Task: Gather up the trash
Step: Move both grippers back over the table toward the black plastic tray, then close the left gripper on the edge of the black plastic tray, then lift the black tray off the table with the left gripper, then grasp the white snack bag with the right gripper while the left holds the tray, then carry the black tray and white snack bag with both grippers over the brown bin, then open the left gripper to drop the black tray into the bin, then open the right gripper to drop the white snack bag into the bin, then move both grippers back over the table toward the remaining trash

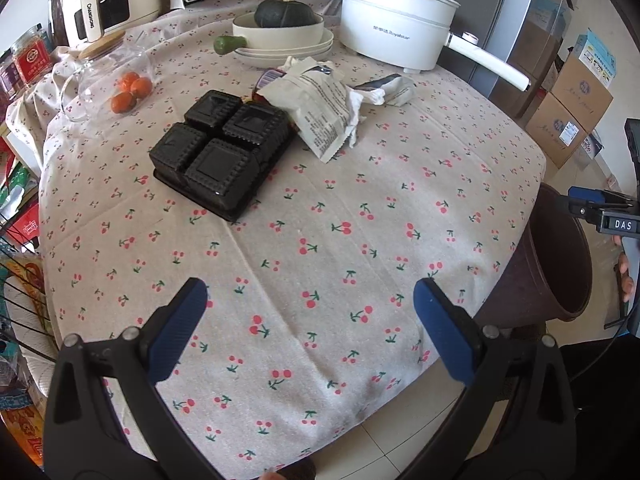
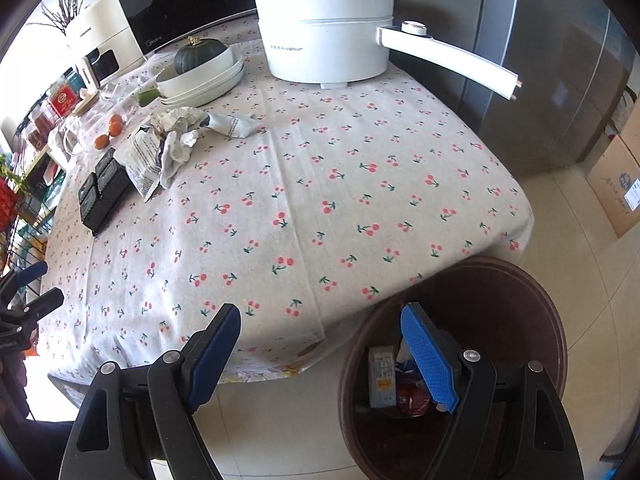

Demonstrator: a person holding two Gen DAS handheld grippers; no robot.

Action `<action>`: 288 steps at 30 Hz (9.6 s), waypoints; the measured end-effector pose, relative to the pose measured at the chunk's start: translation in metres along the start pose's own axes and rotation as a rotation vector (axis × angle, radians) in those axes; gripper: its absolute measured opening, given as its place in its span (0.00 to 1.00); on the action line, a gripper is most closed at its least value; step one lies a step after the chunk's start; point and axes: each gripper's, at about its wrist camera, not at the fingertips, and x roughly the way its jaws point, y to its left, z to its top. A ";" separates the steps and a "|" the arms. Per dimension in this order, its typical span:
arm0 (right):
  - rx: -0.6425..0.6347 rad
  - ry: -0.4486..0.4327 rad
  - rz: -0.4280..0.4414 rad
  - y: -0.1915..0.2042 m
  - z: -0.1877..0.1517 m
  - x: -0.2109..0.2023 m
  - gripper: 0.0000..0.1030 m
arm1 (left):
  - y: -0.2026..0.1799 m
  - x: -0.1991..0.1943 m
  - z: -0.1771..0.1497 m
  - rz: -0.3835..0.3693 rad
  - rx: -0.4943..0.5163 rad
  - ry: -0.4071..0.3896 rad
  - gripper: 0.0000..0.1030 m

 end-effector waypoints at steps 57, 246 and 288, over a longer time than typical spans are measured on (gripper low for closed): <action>-0.043 0.044 0.080 0.053 0.058 0.048 0.82 | 0.131 0.077 0.084 0.031 -0.475 -0.039 0.73; 0.140 -0.063 -0.078 -0.111 -0.080 -0.047 0.84 | -0.172 0.011 0.009 -0.108 0.186 -0.067 0.98; -0.046 0.020 0.051 0.063 0.055 0.064 0.84 | 0.064 0.093 0.048 0.158 -0.086 -0.013 0.79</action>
